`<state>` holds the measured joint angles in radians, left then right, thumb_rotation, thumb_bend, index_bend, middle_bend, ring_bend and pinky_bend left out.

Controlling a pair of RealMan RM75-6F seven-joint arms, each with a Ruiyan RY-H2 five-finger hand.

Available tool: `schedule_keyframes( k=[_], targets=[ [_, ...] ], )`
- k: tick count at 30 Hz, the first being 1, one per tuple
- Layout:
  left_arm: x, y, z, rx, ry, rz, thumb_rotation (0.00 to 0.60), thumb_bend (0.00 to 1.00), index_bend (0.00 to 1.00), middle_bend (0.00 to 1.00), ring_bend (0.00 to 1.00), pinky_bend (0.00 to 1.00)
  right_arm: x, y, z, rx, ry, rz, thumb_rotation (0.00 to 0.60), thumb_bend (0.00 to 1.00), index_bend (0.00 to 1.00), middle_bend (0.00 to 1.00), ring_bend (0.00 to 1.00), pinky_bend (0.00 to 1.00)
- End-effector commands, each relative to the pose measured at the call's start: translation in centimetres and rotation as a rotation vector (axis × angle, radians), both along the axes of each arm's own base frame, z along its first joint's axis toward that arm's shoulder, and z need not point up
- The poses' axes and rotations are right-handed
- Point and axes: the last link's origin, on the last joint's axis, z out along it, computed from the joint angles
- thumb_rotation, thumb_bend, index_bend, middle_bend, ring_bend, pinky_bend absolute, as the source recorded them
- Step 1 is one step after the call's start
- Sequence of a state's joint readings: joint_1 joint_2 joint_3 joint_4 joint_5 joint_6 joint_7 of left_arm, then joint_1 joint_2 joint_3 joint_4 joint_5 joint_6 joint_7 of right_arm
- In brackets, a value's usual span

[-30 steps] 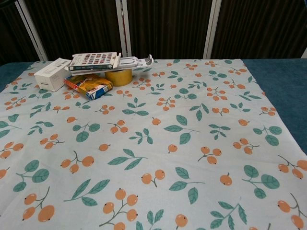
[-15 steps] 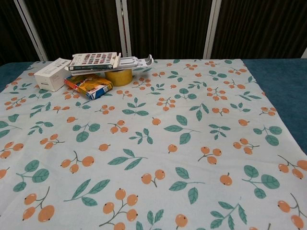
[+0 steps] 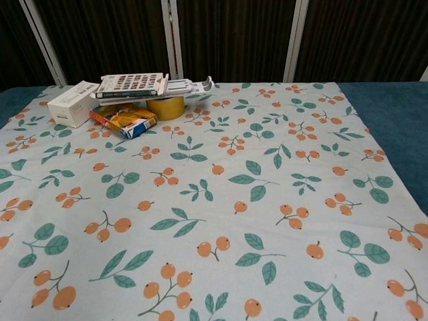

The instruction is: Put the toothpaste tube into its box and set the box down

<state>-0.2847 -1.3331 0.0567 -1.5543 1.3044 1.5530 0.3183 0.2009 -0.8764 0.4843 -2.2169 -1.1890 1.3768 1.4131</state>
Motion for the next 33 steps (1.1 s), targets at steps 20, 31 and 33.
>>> schedule_keyframes(
  k=[20, 31, 33],
  targets=[
    [-0.2, 0.1, -0.1, -0.004, -0.027, 0.048, 0.6, 0.0, 0.11, 0.13, 0.11, 0.26, 0.1, 0.1, -0.2, 0.041, 0.006, 0.005, 0.6, 0.42, 0.44, 0.56, 0.52, 0.54],
    [-0.1, 0.1, -0.1, -0.011, -0.031, 0.053, 0.6, 0.0, 0.12, 0.13, 0.11, 0.26, -2.1, -0.6, -3.7, 0.209, 0.393, -0.065, 0.6, 0.43, 0.45, 0.56, 0.53, 0.55],
    [-0.1, 0.1, 0.0, -0.01, -0.033, 0.053, 0.6, 0.0, 0.12, 0.13, 0.11, 0.26, -2.9, -0.6, -5.4, 0.252, 0.503, -0.075, 0.6, 0.43, 0.45, 0.56, 0.53, 0.55]
  ],
)
